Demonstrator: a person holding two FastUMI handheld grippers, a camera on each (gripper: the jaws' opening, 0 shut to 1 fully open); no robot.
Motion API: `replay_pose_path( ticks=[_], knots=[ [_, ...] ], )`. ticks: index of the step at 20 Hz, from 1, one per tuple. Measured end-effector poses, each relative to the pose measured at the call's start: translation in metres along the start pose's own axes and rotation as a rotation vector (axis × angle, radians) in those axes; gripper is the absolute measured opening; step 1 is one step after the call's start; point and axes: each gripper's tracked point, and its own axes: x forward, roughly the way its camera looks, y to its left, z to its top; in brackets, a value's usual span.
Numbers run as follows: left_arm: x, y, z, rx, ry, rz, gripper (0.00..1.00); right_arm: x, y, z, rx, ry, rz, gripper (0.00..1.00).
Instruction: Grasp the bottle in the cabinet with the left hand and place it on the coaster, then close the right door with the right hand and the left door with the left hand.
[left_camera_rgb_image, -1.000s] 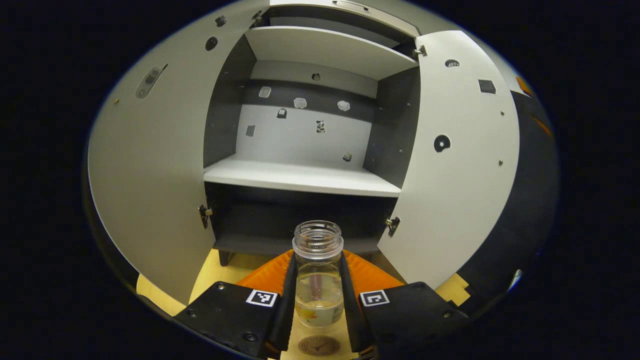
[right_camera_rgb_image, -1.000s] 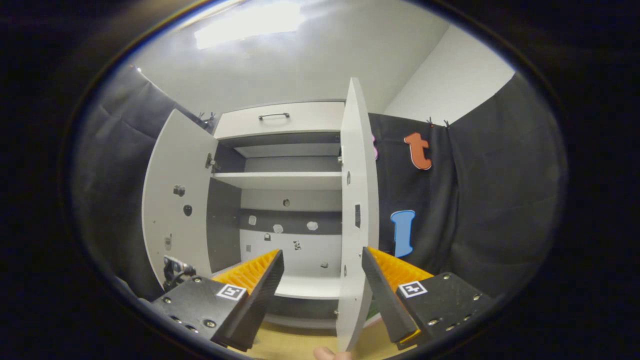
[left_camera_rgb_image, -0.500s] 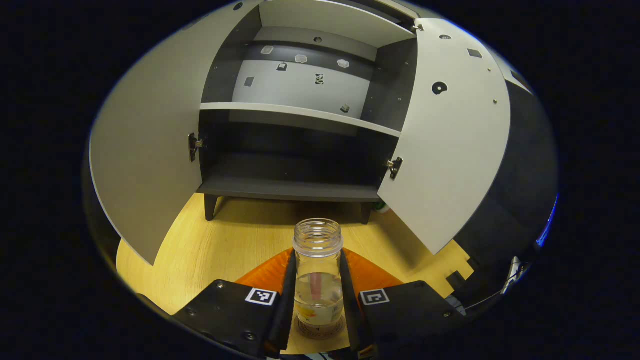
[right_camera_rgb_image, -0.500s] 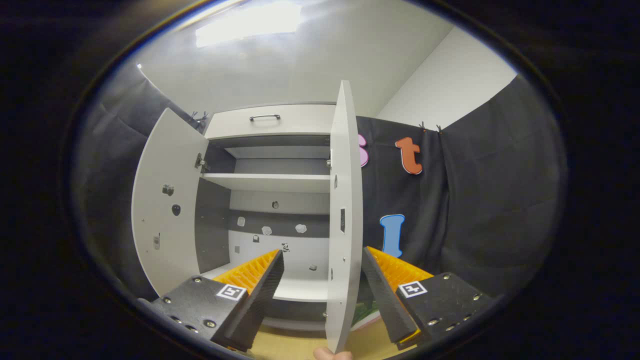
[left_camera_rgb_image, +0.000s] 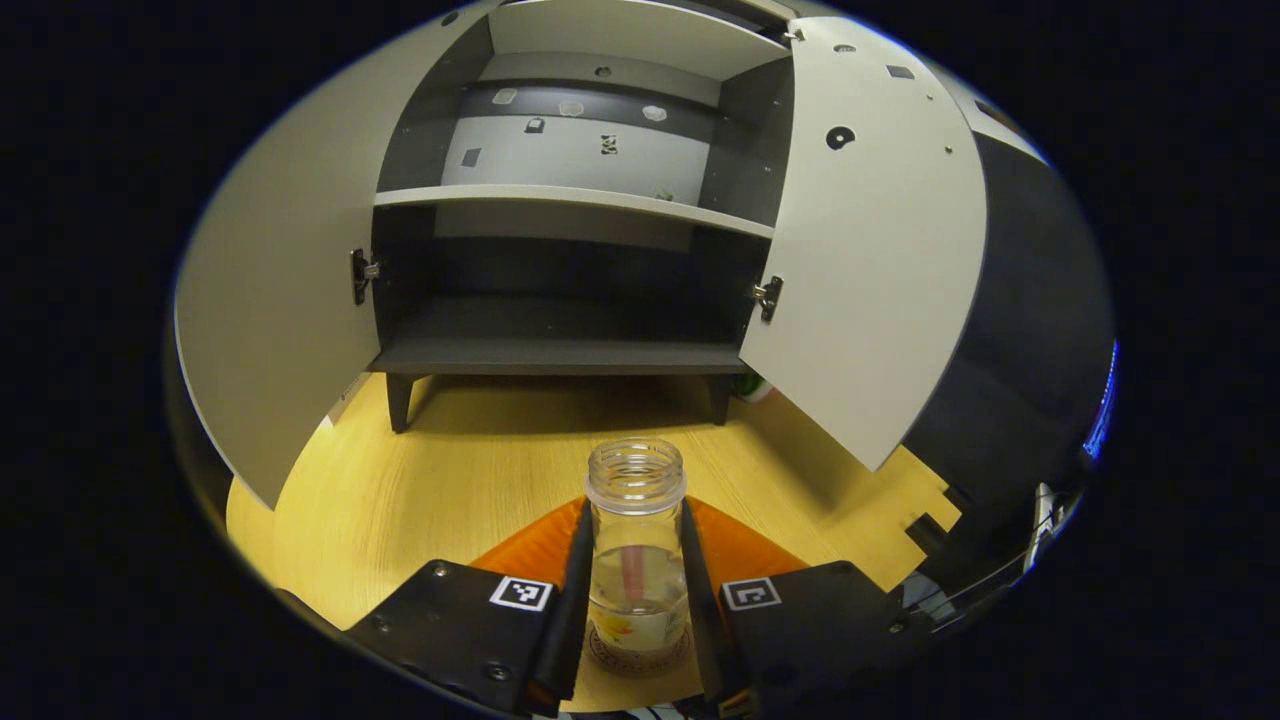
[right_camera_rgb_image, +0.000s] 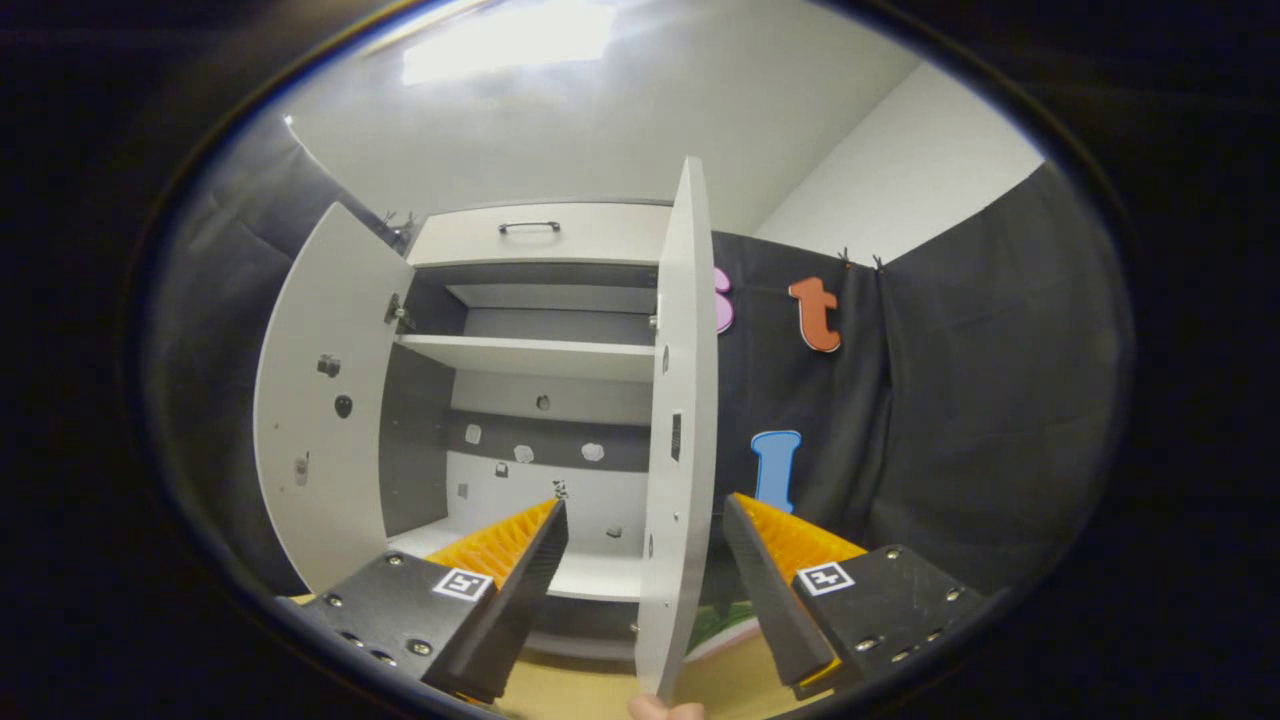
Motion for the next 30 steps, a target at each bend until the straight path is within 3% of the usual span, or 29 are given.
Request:
replay_pose_path(
  ticks=[15, 17, 18, 20, 23, 24, 25, 30],
  knots=[
    [-0.017, -0.005, -0.023, 0.033, 0.043, -0.016, 0.54, 0.006, 0.001, -0.007, 0.0, 0.007, 0.012, 0.95],
    [-0.023, -0.007, -0.028, 0.027, 0.059, -0.023, 0.64, 0.007, 0.001, -0.007, 0.001, 0.004, 0.016, 0.95],
    [-0.024, -0.008, -0.029, 0.03, 0.067, -0.024, 0.61, 0.007, 0.001, -0.008, 0.001, 0.005, 0.017, 0.95],
    [-0.027, -0.008, -0.032, 0.033, 0.078, -0.025, 0.68, 0.007, 0.0, -0.01, 0.002, 0.009, 0.016, 0.95],
    [-0.03, -0.008, -0.032, 0.035, 0.087, -0.023, 0.7, 0.007, -0.002, -0.012, 0.002, 0.014, 0.009, 0.95],
    [-0.031, -0.009, -0.032, 0.035, 0.088, -0.025, 0.8, 0.007, -0.003, -0.013, 0.002, 0.016, 0.008, 0.95],
    [-0.033, -0.01, -0.03, 0.037, 0.088, -0.026, 0.74, 0.007, -0.004, -0.013, 0.001, 0.017, 0.007, 0.95],
    [-0.042, -0.019, -0.015, 0.054, 0.059, -0.045, 0.74, 0.009, -0.006, -0.015, 0.004, 0.019, 0.003, 0.95]
  ],
)
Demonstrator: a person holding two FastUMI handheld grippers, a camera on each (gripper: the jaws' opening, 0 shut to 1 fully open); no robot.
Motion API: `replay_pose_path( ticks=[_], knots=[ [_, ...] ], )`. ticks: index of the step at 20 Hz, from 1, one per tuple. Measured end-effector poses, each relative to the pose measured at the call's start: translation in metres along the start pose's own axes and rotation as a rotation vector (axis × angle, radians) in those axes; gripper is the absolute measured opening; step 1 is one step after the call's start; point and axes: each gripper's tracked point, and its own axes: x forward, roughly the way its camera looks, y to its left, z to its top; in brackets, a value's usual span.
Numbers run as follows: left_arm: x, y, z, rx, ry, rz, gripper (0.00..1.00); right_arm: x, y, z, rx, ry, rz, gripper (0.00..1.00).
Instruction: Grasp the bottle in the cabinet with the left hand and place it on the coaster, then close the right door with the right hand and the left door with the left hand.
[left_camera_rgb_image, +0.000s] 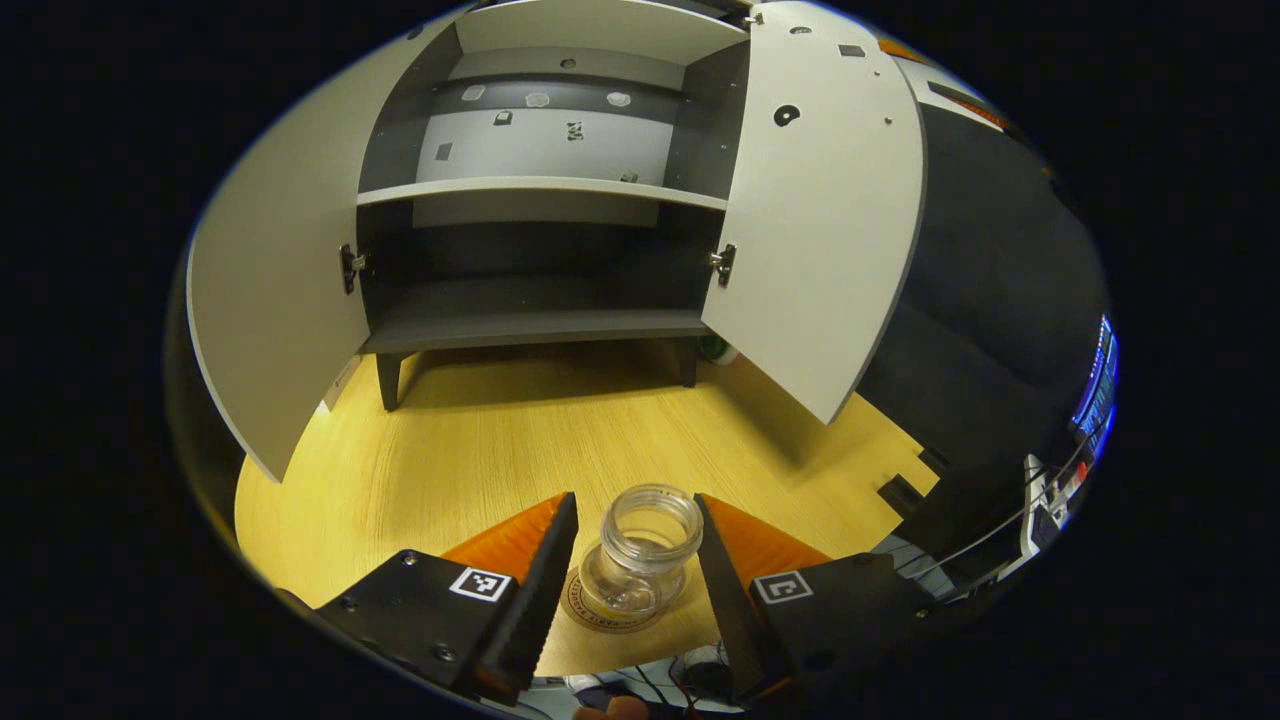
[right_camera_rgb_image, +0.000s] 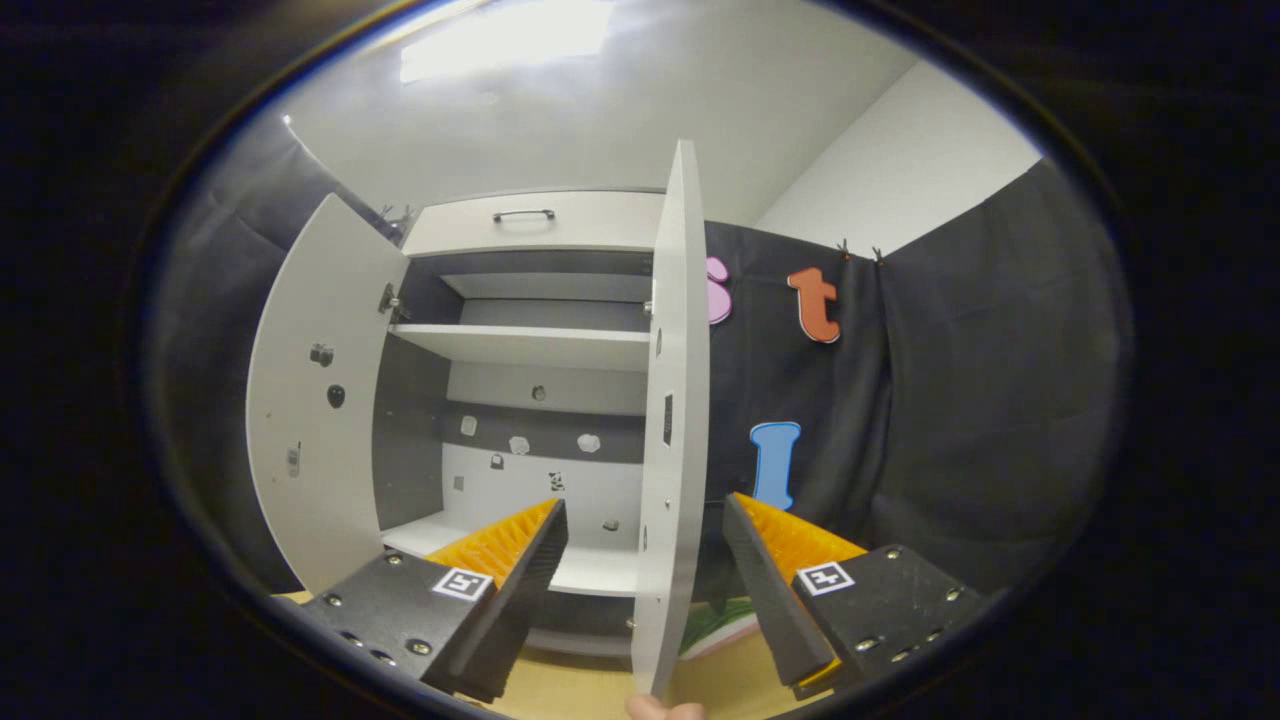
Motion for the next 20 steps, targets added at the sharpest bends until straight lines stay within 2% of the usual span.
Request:
replay_pose_path(
  ticks=[4, 9, 11, 12, 14, 15, 16, 17, 20],
  knots=[
    [-0.011, -0.004, 0.022, -0.01, -0.04, 0.016, 0.74, 0.0, -0.004, -0.004, 0.007, 0.002, -0.005, 0.95],
    [-0.033, -0.005, 0.083, 0.027, -0.157, 0.051, 0.74, 0.003, -0.018, 0.001, 0.022, -0.011, -0.026, 0.95],
    [-0.042, -0.005, 0.111, 0.036, -0.212, 0.073, 0.83, 0.006, -0.029, 0.005, 0.015, -0.028, -0.051, 0.92],
    [-0.046, -0.005, 0.126, 0.037, -0.242, 0.082, 0.91, 0.007, -0.036, 0.006, 0.01, -0.034, -0.067, 0.95],
    [-0.054, -0.004, 0.152, 0.04, -0.29, 0.104, 0.92, 0.009, -0.052, 0.007, 0.002, -0.04, -0.102, 0.98],
    [-0.058, -0.005, 0.164, 0.04, -0.312, 0.112, 0.91, 0.01, -0.059, 0.007, -0.001, -0.04, -0.119, 0.95],
    [-0.062, -0.003, 0.175, 0.043, -0.327, 0.129, 0.92, 0.012, -0.066, 0.005, -0.005, -0.038, -0.135, 0.98],
    [-0.066, 0.0, 0.184, 0.044, -0.335, 0.145, 0.92, 0.012, -0.072, 0.004, -0.01, -0.034, -0.151, 0.95],
    [-0.079, 0.01, 0.214, 0.03, -0.38, 0.193, 0.96, 0.015, -0.088, 0.0, -0.023, -0.031, -0.19, 0.95]
  ],
)
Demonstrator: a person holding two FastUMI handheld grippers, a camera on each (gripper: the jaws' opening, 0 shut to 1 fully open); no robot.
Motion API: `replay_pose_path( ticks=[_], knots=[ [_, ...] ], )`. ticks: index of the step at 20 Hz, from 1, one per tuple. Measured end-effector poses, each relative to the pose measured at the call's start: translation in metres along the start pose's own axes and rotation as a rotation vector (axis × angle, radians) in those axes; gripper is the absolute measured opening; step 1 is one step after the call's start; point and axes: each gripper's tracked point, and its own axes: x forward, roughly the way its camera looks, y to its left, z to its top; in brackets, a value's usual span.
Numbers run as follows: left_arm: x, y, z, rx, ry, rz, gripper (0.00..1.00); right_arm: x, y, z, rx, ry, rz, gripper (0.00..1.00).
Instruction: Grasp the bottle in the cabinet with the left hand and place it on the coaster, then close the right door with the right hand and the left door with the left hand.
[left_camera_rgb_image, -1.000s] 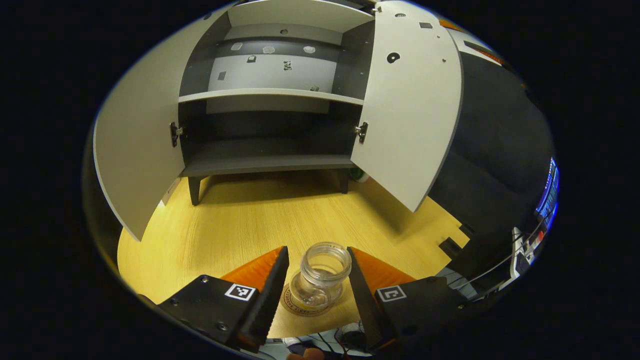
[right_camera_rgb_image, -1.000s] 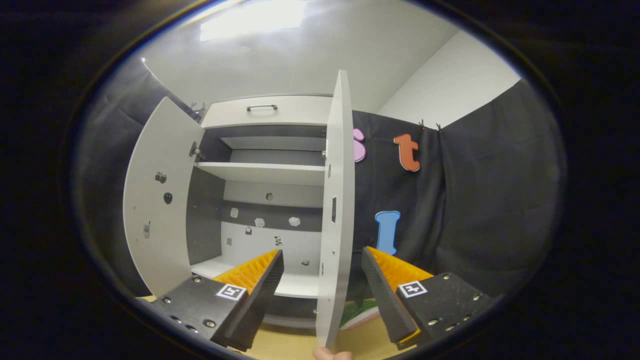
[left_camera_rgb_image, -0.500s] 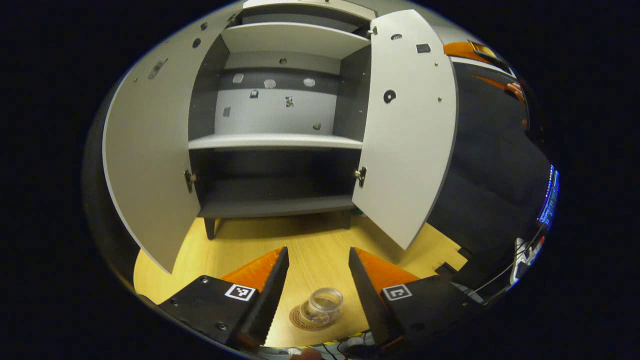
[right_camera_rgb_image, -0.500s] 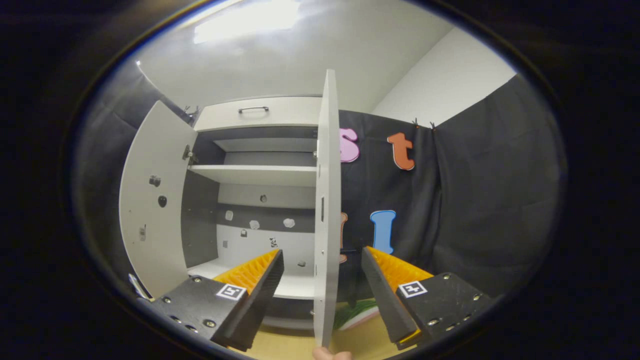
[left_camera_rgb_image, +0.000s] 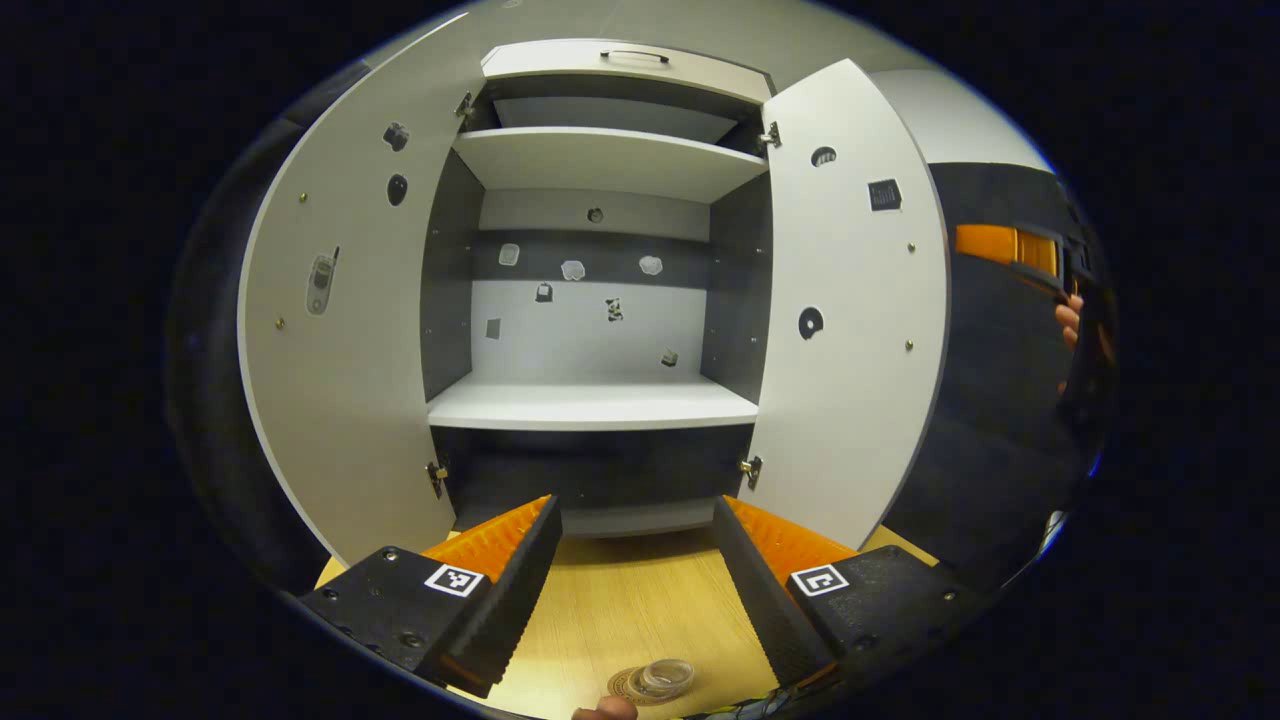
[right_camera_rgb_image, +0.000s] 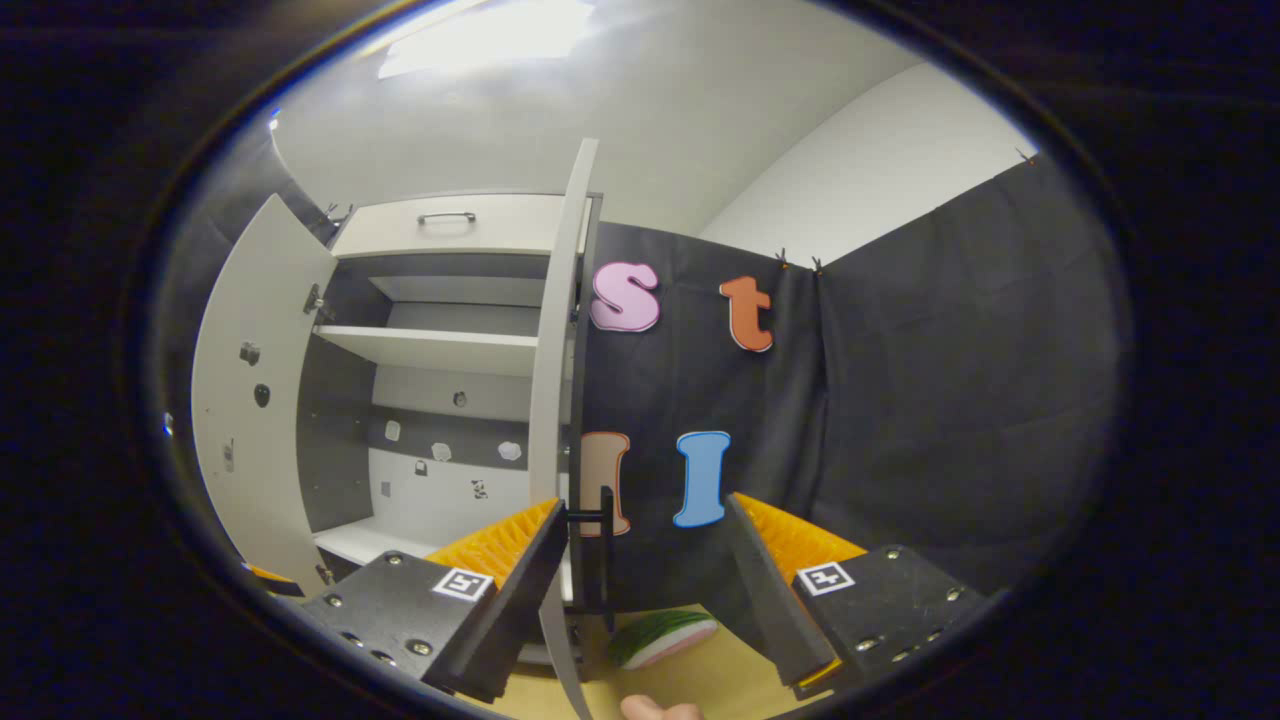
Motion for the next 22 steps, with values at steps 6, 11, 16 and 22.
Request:
replay_pose_path(
  ticks=[6, 11, 16, 22],
  knots=[
    [-0.005, 0.028, 0.046, -0.018, -0.057, 0.108, 0.99, 0.012, -0.003, -0.017, -0.015, 0.032, -0.016, 0.95],
    [-0.016, 0.046, 0.07, -0.028, -0.092, 0.183, 0.96, 0.021, -0.003, -0.03, -0.051, 0.067, -0.007, 0.92],
    [-0.03, 0.054, 0.106, -0.041, -0.159, 0.209, 0.93, 0.023, 0.0, -0.032, -0.033, 0.082, 0.003, 0.95],
    [-0.041, 0.051, 0.134, -0.051, -0.215, 0.2, 0.96, 0.021, 0.015, -0.032, -0.034, 0.085, 0.042, 0.92]
  ],
)
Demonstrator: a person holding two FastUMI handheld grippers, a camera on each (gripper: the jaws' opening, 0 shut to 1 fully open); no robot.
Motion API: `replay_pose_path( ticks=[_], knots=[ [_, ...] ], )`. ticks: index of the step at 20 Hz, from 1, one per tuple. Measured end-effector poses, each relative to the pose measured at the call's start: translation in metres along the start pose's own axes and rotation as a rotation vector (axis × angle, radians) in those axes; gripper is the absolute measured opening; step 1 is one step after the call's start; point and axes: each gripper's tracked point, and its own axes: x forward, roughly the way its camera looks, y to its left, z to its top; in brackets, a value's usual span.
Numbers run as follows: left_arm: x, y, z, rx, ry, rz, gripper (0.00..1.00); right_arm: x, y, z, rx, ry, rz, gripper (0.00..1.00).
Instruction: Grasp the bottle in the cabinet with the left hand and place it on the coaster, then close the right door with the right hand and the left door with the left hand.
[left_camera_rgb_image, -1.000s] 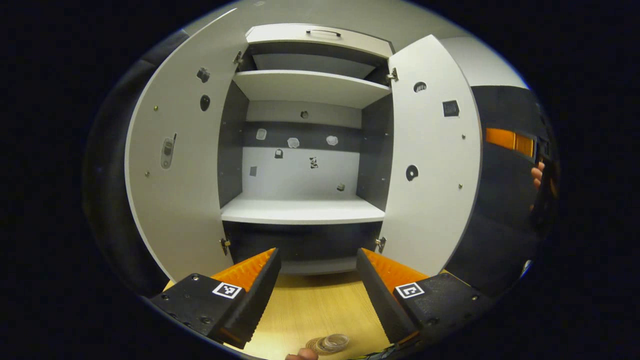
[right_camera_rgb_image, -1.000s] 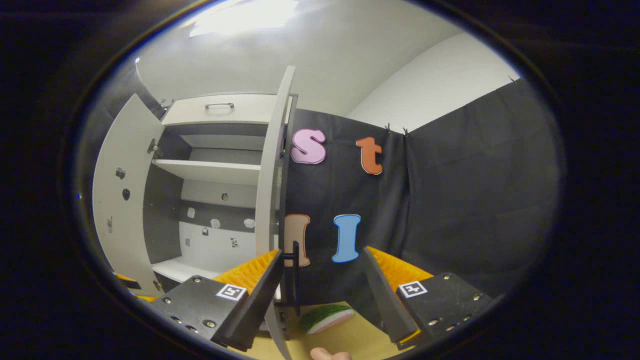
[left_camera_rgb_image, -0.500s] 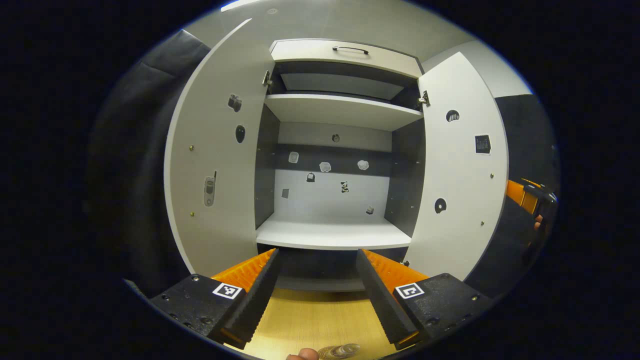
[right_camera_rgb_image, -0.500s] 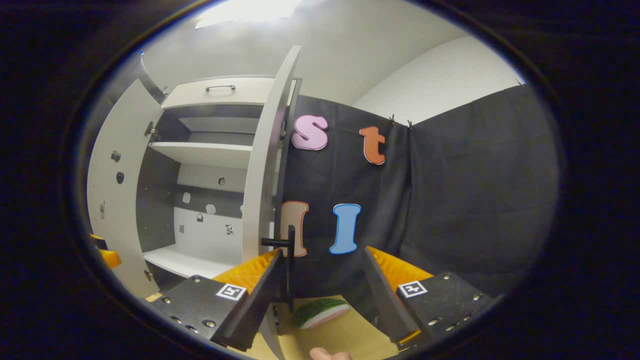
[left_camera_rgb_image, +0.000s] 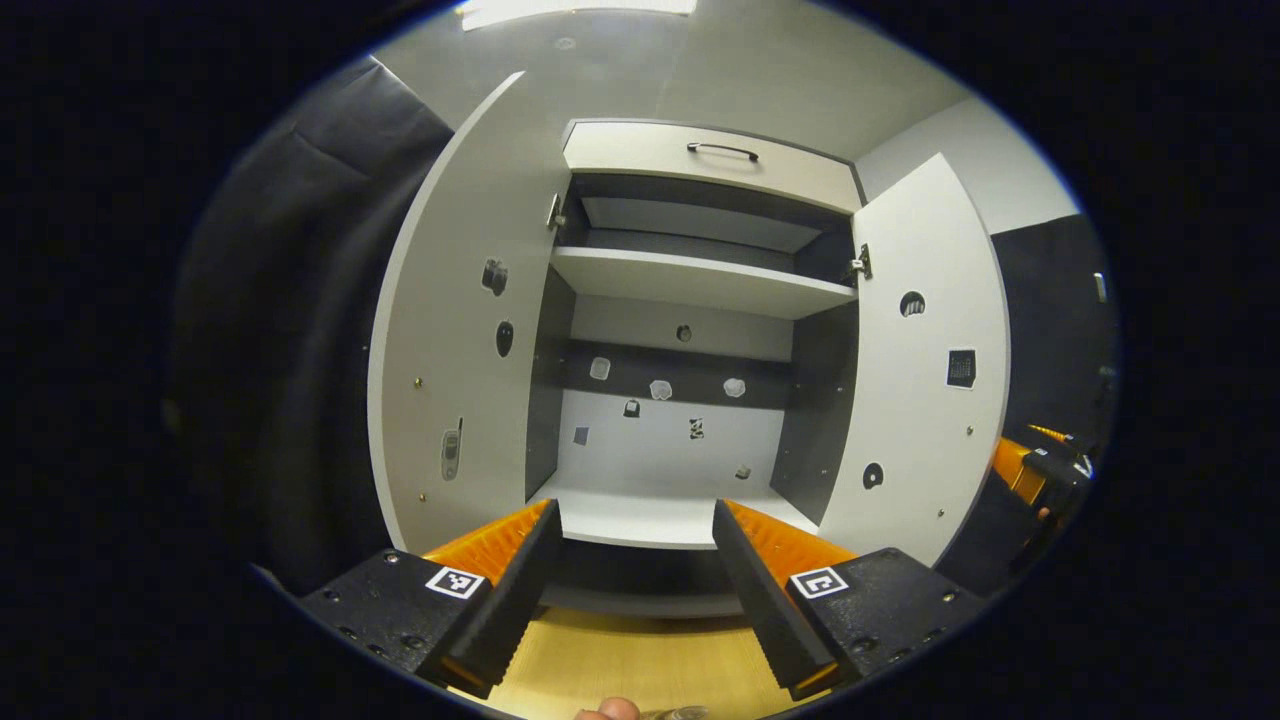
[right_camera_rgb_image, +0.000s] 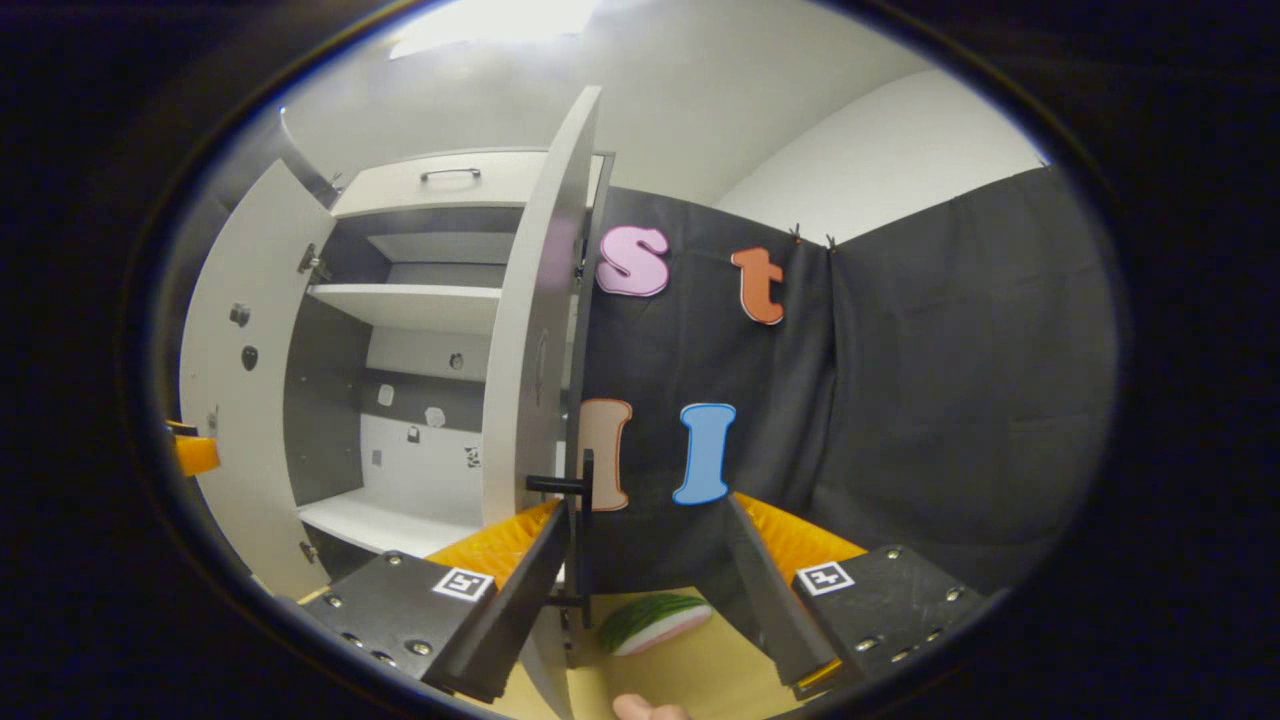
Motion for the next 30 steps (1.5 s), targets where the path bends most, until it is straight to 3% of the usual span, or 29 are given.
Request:
replay_pose_path(
  ticks=[1, 19, 27, 30],
  knots=[
    [-0.002, 0.001, 0.002, 0.006, -0.005, 0.004, 0.95, 0.0, 0.006, 0.0, 0.002, 0.001, 0.012, 0.97],
    [-0.032, 0.043, 0.006, 0.018, -0.023, 0.131, 0.95, 0.006, 0.089, 0.001, 0.049, 0.009, 0.177, 0.98],
    [-0.042, 0.069, 0.004, 0.014, -0.019, 0.184, 0.95, 0.009, 0.127, 0.002, 0.058, 0.003, 0.246, 0.97],
    [-0.047, 0.077, 0.005, 0.01, -0.019, 0.203, 0.95, 0.014, 0.139, -0.001, 0.102, 0.03, 0.274, 0.92]
  ],
)
